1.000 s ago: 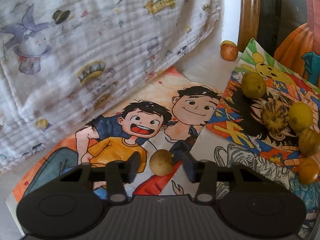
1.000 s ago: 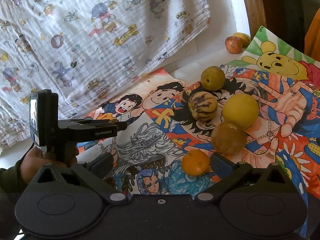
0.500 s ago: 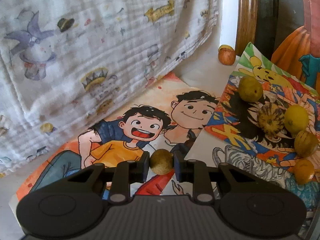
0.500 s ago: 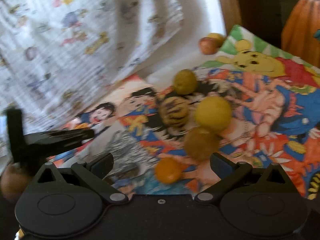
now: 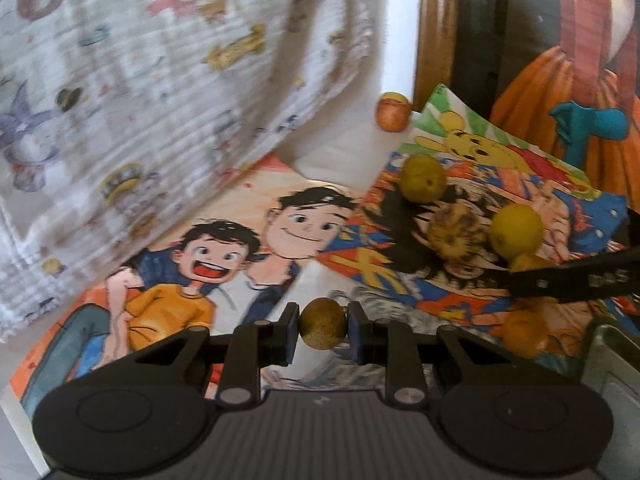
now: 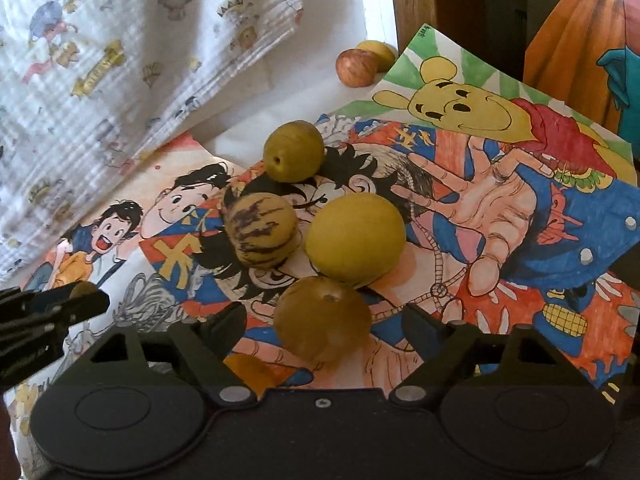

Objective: Organize fruits
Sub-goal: 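Close right tool on the large brown round fruit while left tool holds its fruit, then carry the small brown fruit with left tool while right tool carries the large brown fruit over the tray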

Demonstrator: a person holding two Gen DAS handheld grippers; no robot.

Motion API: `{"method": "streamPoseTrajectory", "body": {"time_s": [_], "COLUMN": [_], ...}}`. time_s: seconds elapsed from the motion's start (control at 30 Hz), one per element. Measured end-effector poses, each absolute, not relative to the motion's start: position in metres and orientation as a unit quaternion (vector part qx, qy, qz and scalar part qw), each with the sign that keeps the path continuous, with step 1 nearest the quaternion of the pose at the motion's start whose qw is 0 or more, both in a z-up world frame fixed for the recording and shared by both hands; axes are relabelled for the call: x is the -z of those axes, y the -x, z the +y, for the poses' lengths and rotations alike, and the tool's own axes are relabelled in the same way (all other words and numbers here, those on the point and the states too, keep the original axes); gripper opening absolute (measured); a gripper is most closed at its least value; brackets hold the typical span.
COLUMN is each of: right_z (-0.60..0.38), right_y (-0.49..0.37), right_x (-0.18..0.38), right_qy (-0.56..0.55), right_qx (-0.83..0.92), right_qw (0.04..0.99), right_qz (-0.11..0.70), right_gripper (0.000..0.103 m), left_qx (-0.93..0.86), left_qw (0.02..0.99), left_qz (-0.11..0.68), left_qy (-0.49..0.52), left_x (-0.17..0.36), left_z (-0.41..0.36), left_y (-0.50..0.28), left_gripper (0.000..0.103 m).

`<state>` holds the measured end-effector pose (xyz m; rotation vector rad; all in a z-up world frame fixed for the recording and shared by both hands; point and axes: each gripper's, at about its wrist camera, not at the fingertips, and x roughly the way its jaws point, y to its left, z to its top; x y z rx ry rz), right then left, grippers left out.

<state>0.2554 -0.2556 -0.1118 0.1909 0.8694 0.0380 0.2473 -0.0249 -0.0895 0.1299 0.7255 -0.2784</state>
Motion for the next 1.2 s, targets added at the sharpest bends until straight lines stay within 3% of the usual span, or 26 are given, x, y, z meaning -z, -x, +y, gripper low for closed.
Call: {"method": "streamPoseTrajectory", "body": {"time_s": [0.13, 0.27, 0.33, 0.63, 1.2], "right_z": [-0.257, -0.258, -0.257, -0.252, -0.209], "right_y": [-0.259, -0.26, -0.26, -0.254, -0.209], "right_x": [0.115, 0.116, 0.117, 0.11, 0.047], "right_qy": [-0.095, -0.099, -0.097, -0.094, -0.079], "right_qx": [-0.015, -0.02, -0.024, -0.038, -0.138], "right_qw": [0.9, 0.898, 0.897, 0.903, 0.915], "right_qz": [0.425, 0.429, 0.431, 0.418, 0.37], "right_gripper": [0.077, 0.058, 0.054, 0.052, 0.052], "left_qx": [0.149, 0.148, 0.145, 0.133, 0.115], "left_qw": [0.922, 0.921, 0.921, 0.922, 0.933], "left_qz": [0.351, 0.355, 0.356, 0.358, 0.337], "left_qy": [-0.067, -0.063, -0.061, -0.06, -0.048], "left_x": [0.09, 0.092, 0.093, 0.092, 0.073], "left_z": [-0.036, -0.036, -0.035, -0.031, -0.02], "left_y": [-0.242, -0.24, -0.24, -0.239, -0.226], "left_gripper": [0.028, 0.028, 0.028, 0.028, 0.028]}}
